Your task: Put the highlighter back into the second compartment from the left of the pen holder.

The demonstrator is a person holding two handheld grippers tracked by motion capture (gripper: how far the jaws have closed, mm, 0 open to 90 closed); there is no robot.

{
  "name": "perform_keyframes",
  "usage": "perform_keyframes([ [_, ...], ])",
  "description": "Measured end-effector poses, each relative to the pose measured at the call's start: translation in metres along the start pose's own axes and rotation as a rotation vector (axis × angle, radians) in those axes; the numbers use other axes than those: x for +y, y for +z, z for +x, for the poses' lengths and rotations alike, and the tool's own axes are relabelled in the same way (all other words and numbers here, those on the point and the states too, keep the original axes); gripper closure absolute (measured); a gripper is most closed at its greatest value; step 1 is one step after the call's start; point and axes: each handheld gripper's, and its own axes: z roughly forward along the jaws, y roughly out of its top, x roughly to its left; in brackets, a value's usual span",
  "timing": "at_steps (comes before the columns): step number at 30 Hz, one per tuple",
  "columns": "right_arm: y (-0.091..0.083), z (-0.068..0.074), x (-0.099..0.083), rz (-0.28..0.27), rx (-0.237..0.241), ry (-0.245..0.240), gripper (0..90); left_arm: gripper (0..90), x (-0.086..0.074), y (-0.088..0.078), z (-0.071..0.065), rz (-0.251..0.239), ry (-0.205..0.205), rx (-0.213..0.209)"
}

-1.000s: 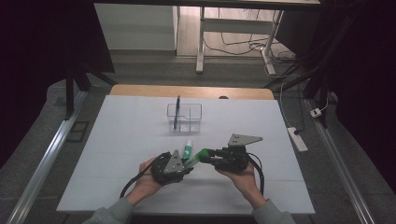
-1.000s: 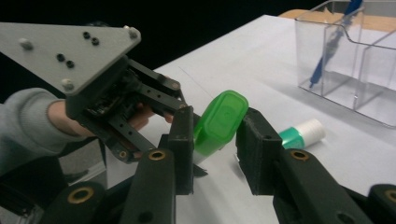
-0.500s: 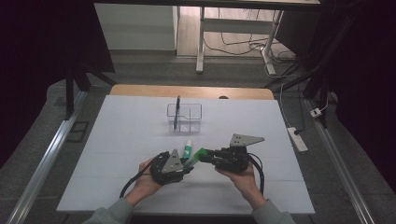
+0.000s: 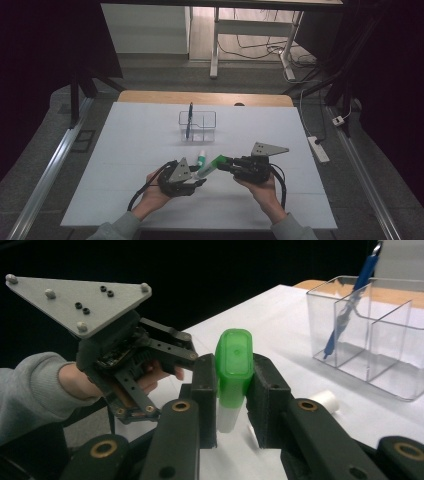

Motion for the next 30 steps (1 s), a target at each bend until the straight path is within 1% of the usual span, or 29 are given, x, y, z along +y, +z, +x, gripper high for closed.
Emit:
perform_keyframes([
  [2, -0.002, -0.001, 0.001, -0.01, -0.009, 0.0, 74.6, 46.7, -0.001, -0.004, 0.001, -0.007, -0.016, 0.004],
  [5, -0.006, -0.002, 0.001, -0.023, -0.025, -0.003, 74.6, 43.6, -0.003, -0.01, 0.004, -0.019, -0.054, 0.001],
  [11, -0.011, -0.004, 0.003, -0.035, -0.05, -0.012, 74.6, 39.1, -0.013, -0.021, 0.01, 0.0, -0.102, -0.001],
  [18, -0.015, -0.006, 0.004, -0.045, -0.08, -0.024, 74.7, 37.3, -0.026, -0.035, 0.018, 0.01, -0.144, 0.024],
  [22, -0.017, -0.006, 0.004, -0.05, -0.09, -0.024, 74.6, 37.2, -0.036, -0.043, 0.022, 0.008, -0.179, 0.032],
  [26, -0.018, -0.007, 0.005, -0.053, -0.098, -0.027, 74.6, 37.1, -0.045, -0.051, 0.026, 0.011, -0.204, 0.046],
  [30, -0.019, -0.007, 0.005, -0.054, -0.105, -0.031, 74.6, 37.0, -0.056, -0.061, 0.03, 0.006, -0.239, 0.062],
])
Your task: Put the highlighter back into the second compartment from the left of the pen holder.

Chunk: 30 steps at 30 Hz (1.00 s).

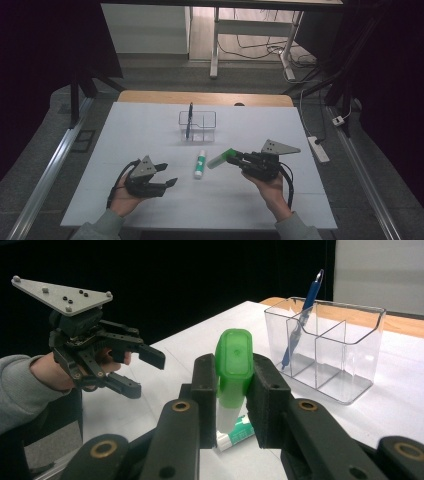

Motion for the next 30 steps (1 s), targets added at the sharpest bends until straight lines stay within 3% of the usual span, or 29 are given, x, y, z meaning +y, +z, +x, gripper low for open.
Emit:
perform_keyframes([
  [5, 0.0, 0.0, 0.001, -0.004, -0.009, -0.007, 74.7, 37.0, -0.013, -0.011, 0.009, -0.004, -0.045, 0.021],
  [15, 0.001, -0.001, 0.002, -0.008, -0.027, -0.012, 74.6, 36.6, -0.033, -0.023, 0.017, 0.019, -0.075, 0.04],
  [23, -0.001, -0.003, 0.009, -0.034, -0.043, -0.016, 74.7, 35.7, -0.038, -0.024, 0.023, 0.028, -0.093, 0.049],
  [30, 0.008, -0.004, 0.015, -0.043, -0.053, -0.008, 74.6, 34.8, -0.039, -0.023, 0.025, 0.036, -0.096, 0.045],
])
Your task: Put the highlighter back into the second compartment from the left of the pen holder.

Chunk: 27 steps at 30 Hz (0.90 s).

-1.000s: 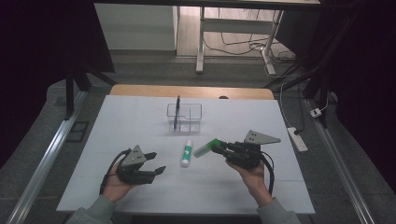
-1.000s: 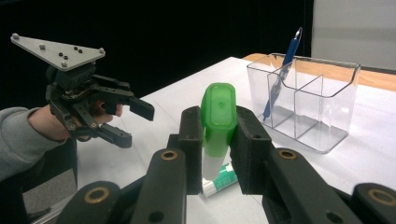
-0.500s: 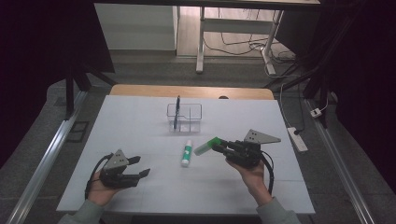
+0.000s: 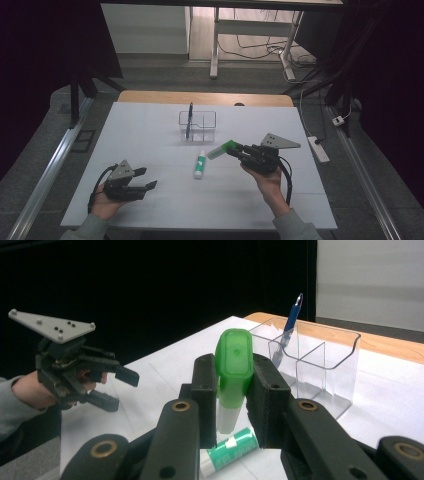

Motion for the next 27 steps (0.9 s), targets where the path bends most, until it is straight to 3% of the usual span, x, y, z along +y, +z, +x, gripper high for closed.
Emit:
perform_keyframes([
  [9, 0.018, -0.011, 0.01, 0.001, -0.027, 0.006, 74.6, 34.4, -0.001, 0.0, 0.002, 0.005, -0.006, -0.001],
  [27, 0.034, -0.033, 0.038, -0.036, -0.063, 0.042, 74.6, 33.6, -0.001, 0.002, 0.002, 0.014, -0.009, 0.007],
])
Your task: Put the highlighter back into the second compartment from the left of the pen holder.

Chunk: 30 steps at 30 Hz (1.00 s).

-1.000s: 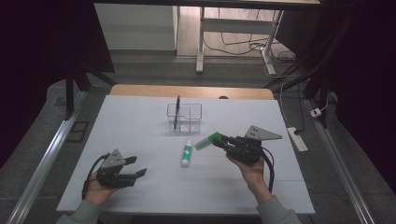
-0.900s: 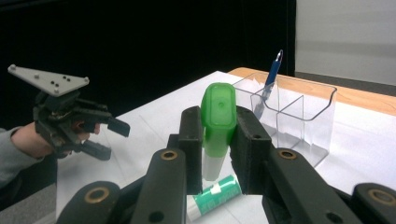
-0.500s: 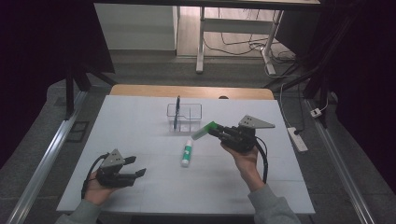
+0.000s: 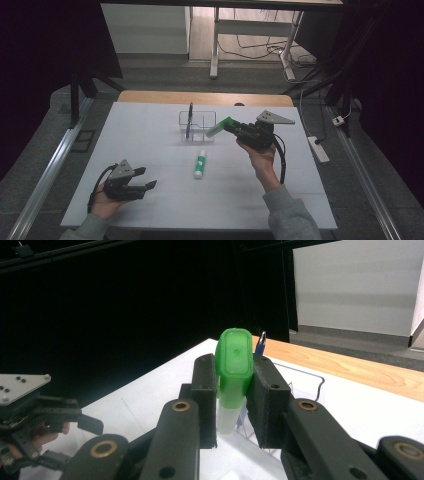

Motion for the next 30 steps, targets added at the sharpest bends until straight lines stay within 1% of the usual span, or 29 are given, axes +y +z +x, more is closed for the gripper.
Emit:
perform_keyframes([
  [12, 0.024, -0.005, 0.015, 0.012, -0.016, -0.004, 74.6, 33.6, 0.0, 0.0, 0.001, -0.005, 0.0, 0.006],
  [17, 0.033, -0.008, 0.02, 0.016, -0.029, -0.003, 74.6, 33.6, 0.001, 0.001, 0.001, -0.002, 0.002, 0.004],
  [23, 0.044, -0.013, 0.022, 0.024, -0.043, 0.006, 74.6, 33.5, 0.001, 0.001, 0.0, 0.002, 0.006, 0.003],
  [30, 0.058, -0.02, 0.019, 0.029, -0.065, 0.02, 74.5, 33.4, 0.001, 0.002, 0.0, 0.003, 0.007, 0.001],
])
